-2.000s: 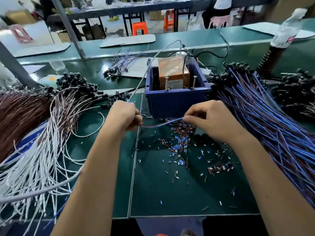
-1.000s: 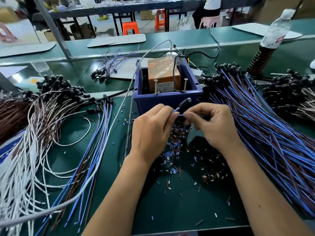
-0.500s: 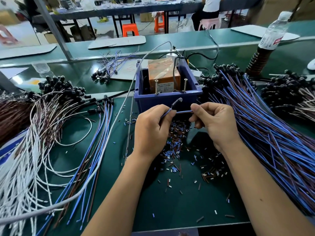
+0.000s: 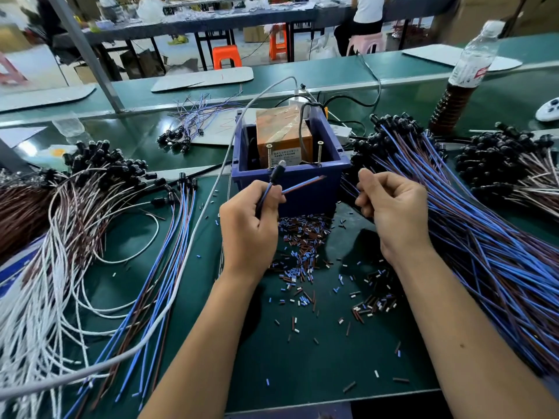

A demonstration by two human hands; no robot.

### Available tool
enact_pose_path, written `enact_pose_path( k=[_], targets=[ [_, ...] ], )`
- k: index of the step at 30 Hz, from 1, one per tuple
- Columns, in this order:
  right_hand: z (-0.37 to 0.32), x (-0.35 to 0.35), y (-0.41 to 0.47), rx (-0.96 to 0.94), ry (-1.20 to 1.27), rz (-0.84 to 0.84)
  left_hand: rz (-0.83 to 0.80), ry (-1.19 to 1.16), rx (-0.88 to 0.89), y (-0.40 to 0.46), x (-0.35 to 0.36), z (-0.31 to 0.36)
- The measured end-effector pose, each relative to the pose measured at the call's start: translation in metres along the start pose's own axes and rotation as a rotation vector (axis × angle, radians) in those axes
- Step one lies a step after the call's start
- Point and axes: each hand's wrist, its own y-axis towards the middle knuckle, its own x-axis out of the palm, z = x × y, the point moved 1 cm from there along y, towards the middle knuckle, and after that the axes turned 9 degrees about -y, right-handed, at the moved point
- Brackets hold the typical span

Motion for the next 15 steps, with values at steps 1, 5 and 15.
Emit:
enact_pose_path(
  k=[1,5,15],
  targets=[
    [0.001,0.003,-0.002,-0.04,-0.07,-0.01,0.014,-0.022,-0.007,-0.001,0.001,0.001],
    [-0.002,0.028,-0.017,-0.13,-0.171,-0.155,0.006,-0.012,0.006,-0.006,0.012,0.008],
    [-0.017,0.034,-0.03,0.037,0.29,-0.263,-0.092,0.002,0.079,-0.009,0.017,0.011]
  ],
)
